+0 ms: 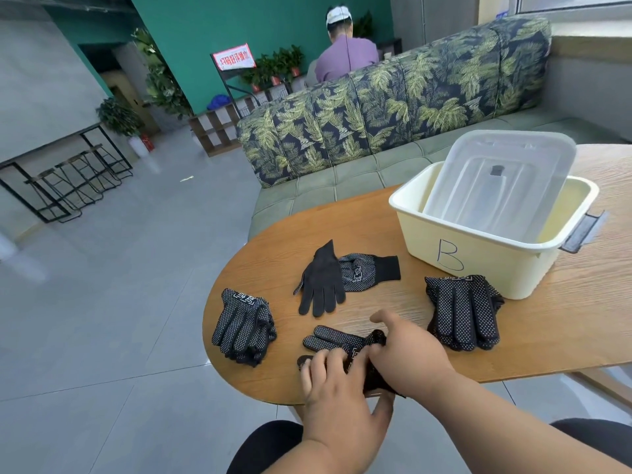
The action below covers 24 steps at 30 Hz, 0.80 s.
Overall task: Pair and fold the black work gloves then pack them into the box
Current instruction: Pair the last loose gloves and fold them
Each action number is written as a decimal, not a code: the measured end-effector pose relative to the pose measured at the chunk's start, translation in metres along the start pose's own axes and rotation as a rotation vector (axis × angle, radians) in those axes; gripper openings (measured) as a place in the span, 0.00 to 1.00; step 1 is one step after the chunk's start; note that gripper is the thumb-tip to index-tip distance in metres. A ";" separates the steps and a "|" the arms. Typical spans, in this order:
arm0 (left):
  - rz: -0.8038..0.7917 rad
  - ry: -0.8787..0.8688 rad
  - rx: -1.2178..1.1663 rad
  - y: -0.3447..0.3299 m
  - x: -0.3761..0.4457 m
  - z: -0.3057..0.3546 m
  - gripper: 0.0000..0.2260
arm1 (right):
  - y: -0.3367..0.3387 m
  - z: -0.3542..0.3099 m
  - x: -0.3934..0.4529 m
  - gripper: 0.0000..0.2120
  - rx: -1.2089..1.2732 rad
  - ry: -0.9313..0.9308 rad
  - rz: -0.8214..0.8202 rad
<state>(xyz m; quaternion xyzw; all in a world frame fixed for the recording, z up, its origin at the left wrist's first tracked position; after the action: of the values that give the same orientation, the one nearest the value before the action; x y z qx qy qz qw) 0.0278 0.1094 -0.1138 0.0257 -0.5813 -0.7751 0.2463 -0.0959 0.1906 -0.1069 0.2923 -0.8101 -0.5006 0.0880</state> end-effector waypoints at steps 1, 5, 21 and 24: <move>0.011 0.005 -0.015 0.000 0.000 -0.001 0.29 | 0.000 0.002 0.001 0.20 0.076 -0.022 -0.024; 0.002 0.037 -0.102 -0.002 0.000 -0.009 0.27 | -0.006 0.004 -0.005 0.16 0.710 -0.183 -0.203; -0.199 -0.156 -0.588 0.006 0.017 -0.034 0.14 | -0.014 -0.006 -0.004 0.12 1.039 -0.178 -0.271; -0.215 -0.158 -0.549 0.005 0.019 -0.036 0.18 | -0.016 -0.006 -0.004 0.12 1.021 -0.161 -0.286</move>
<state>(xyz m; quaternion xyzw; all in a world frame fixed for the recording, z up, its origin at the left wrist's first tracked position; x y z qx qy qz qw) 0.0250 0.0687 -0.1161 -0.0407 -0.3615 -0.9244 0.1148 -0.0836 0.1836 -0.1173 0.3660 -0.9068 -0.0708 -0.1970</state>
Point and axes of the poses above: each hand's wrist, its own x-axis towards the middle knuckle, its own y-axis out of the back of the hand, z = x × y, the point moved 7 cm from there along x, towards the middle knuckle, and after that the axes turned 15 degrees about -x, right-handed, at the moved point
